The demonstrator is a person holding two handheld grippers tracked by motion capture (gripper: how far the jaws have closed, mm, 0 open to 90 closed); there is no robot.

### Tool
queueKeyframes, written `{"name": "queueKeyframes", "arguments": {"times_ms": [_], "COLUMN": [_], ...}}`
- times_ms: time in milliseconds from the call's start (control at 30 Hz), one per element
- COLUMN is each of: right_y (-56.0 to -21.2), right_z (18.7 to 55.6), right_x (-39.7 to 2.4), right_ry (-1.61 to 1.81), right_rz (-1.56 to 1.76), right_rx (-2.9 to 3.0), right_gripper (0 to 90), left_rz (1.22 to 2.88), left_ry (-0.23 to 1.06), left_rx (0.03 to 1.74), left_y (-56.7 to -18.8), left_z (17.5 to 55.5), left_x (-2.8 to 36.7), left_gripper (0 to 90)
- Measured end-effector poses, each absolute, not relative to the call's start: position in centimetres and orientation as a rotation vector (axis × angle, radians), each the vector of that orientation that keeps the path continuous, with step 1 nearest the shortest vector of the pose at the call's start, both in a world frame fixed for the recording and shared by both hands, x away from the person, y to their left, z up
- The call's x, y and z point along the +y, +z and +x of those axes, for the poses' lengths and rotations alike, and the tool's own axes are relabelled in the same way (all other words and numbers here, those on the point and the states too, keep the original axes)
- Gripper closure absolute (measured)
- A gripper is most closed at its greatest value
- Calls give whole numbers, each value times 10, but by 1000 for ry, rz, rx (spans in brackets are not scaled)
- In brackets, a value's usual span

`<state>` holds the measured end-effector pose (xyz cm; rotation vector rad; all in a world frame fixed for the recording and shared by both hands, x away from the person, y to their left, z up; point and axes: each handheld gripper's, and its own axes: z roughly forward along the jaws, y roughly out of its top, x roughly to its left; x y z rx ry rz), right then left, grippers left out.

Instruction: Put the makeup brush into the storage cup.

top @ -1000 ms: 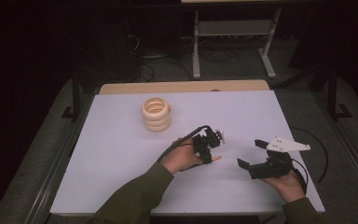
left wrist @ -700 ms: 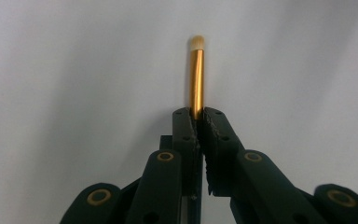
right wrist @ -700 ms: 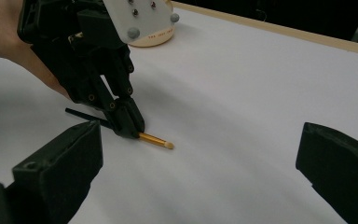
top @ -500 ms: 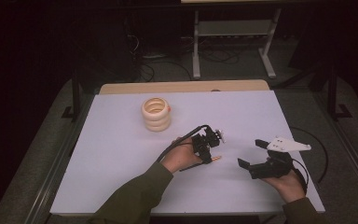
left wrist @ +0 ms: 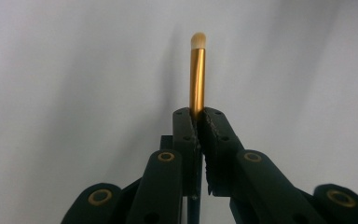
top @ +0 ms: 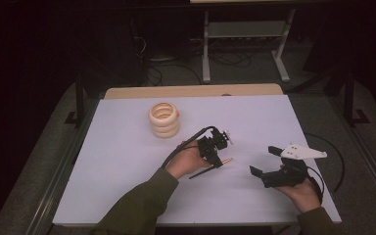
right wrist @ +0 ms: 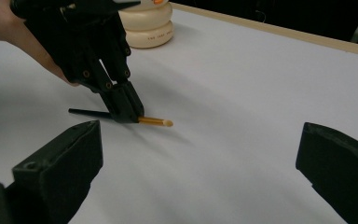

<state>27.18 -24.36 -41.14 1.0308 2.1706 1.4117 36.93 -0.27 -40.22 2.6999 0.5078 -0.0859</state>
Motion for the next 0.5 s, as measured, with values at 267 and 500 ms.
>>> {"name": "queueKeyframes", "arguments": {"times_ms": [267,500], "right_y": [-411,-411], "right_z": [272,272], "right_x": [-244,-244], "right_ry": [1409,1412], "right_rz": [1031,1032], "right_rx": [2175,2171], "right_gripper": [0,0], "left_rz": [2653,2598], "left_ry": [-88,-91], "left_rx": [495,488], "left_y": [-390,-379], "left_z": [370,368], "left_x": [7,16], "left_gripper": [844,844]}}
